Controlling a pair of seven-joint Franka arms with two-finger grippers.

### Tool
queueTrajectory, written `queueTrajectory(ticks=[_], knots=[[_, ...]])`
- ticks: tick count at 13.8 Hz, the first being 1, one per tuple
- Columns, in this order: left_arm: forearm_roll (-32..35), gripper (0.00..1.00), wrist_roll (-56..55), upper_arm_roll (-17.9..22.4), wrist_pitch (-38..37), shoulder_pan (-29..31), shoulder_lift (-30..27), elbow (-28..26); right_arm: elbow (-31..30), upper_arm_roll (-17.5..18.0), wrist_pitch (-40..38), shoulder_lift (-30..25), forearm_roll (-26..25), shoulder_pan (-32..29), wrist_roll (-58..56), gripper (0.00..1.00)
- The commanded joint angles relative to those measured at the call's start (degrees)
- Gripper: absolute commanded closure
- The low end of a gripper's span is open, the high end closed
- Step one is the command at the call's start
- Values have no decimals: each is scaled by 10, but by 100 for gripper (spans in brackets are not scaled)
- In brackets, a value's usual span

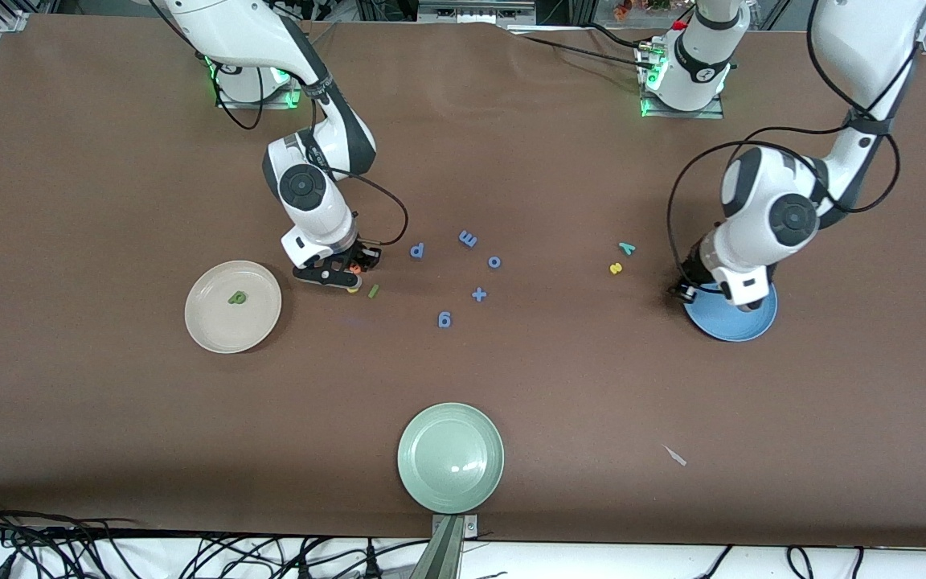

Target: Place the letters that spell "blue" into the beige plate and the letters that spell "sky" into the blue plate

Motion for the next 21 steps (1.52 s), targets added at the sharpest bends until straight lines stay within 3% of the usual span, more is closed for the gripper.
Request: queueTrajectory(ticks=[1,6,10,13,15,16,17,21], knots=[[13,44,-64,-22,3,-9,-4,-12,3,-5,-3,-1,-4,-1,-12,90],[31,44,-128,-25,40,-47,32,-12,90,-89,-208,-30,-5,-1,-146,90],[36,42,-207,-22,42,-52,41,-12,90,-164,-223,-30,-4,-1,-298,89],[37,41,-309,-22,43,-55,39,-13,73,-191,-203,-29,-1,-3,-353,87],[44,41,-389,-22,44,-70,38,-12,58,-191,-180,-29,0,-3,-359,72],[60,41,-432,-22,44,-73,38,-12,57,-194,-176,-28,1,-5,-359,46],[73,41,-474,-22,45,-72,39,-10,58,-194,-179,-28,6,-7,-358,38],[90,41,-540,-21,56,-67,49,-13,67,-188,-186,-28,13,-5,-346,36]])
